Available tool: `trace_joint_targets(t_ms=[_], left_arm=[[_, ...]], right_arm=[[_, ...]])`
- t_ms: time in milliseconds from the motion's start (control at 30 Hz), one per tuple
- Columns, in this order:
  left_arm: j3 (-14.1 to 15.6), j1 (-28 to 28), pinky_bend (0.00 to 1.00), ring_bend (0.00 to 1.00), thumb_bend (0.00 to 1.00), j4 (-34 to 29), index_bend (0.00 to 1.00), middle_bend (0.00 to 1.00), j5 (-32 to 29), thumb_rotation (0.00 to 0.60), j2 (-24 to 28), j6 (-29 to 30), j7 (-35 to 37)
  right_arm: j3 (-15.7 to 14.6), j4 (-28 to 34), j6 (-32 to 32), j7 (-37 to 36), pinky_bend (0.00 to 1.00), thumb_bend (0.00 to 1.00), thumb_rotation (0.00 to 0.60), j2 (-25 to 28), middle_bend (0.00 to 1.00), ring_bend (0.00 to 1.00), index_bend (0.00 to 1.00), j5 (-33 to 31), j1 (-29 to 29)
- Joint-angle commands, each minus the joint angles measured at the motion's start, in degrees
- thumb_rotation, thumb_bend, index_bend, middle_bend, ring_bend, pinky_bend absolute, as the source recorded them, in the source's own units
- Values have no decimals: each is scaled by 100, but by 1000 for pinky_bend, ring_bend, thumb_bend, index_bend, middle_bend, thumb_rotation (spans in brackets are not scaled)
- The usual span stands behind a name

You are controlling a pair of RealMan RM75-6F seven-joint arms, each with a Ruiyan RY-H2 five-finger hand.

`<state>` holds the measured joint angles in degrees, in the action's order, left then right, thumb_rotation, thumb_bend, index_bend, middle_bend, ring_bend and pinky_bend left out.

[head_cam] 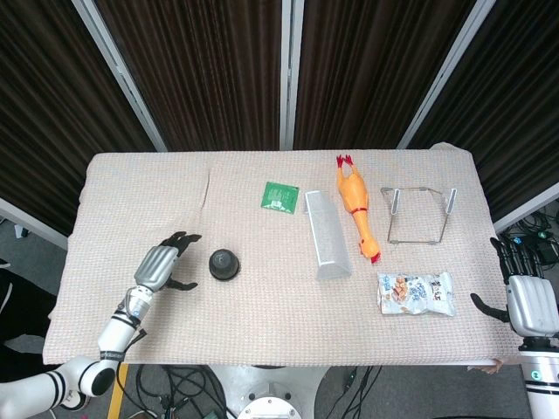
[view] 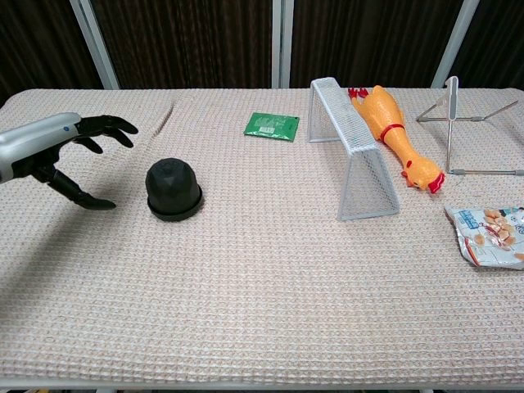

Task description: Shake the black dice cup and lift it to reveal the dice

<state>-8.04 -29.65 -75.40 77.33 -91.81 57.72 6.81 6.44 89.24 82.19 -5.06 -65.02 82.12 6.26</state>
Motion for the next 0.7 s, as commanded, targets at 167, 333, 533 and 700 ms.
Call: trace_joint_targets(t_ms=[167, 333, 533, 700], left_arm=[[-52, -147, 197, 85, 23, 137, 132, 175, -150, 600, -227, -151, -66], [-19, -224, 197, 86, 23, 181, 132, 174, -165, 600, -335, -247, -29], [-18, -365, 199, 85, 23, 311, 132, 175, -115, 600, -462, -357, 70], [-38, -500, 205, 85, 23, 573, 132, 179, -180, 600, -649, -540, 143]], right_arm=[[-20, -44, -43, -33, 0, 90, 600, -30, 0, 0, 0, -3, 13], [-22, -84, -72, -66, 0, 90, 600, -59, 0, 0, 0, -31, 17], [-28, -104, -77, -70, 0, 91, 600, -69, 0, 0, 0, -53, 8], [-24, -146, -75, -104, 0, 91, 600, -87, 0, 0, 0, -78, -3]])
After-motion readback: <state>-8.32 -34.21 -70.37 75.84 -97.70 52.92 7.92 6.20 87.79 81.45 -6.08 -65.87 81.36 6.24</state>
